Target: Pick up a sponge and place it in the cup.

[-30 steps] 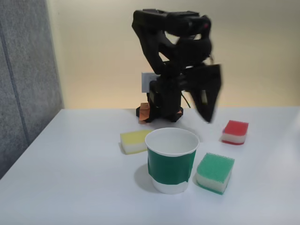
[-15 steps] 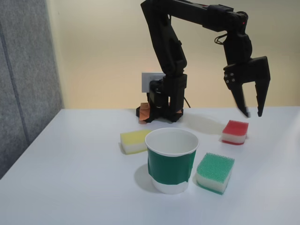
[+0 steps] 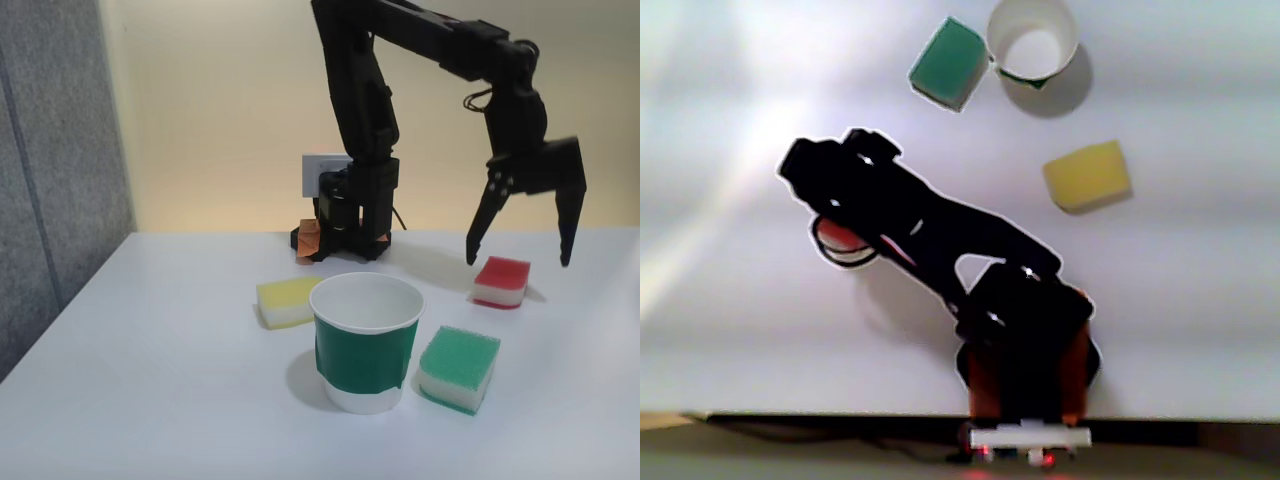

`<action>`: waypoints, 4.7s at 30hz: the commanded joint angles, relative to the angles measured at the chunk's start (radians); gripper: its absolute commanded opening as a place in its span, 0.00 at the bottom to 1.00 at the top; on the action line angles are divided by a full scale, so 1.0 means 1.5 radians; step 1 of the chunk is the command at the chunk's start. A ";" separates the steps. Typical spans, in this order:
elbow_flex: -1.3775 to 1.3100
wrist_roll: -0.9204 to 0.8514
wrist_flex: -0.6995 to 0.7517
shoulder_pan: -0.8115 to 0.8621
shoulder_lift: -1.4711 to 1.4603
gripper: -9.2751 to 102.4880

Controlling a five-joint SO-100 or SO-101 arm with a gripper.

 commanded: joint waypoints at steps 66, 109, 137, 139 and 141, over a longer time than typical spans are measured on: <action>-0.387 -0.595 0.156 0.605 -0.060 0.47; 0.543 0.130 0.465 0.632 0.928 0.14; 0.543 0.130 0.465 0.631 0.928 0.14; 0.543 0.130 0.465 0.631 0.928 0.14; 0.543 0.130 0.465 0.631 0.928 0.14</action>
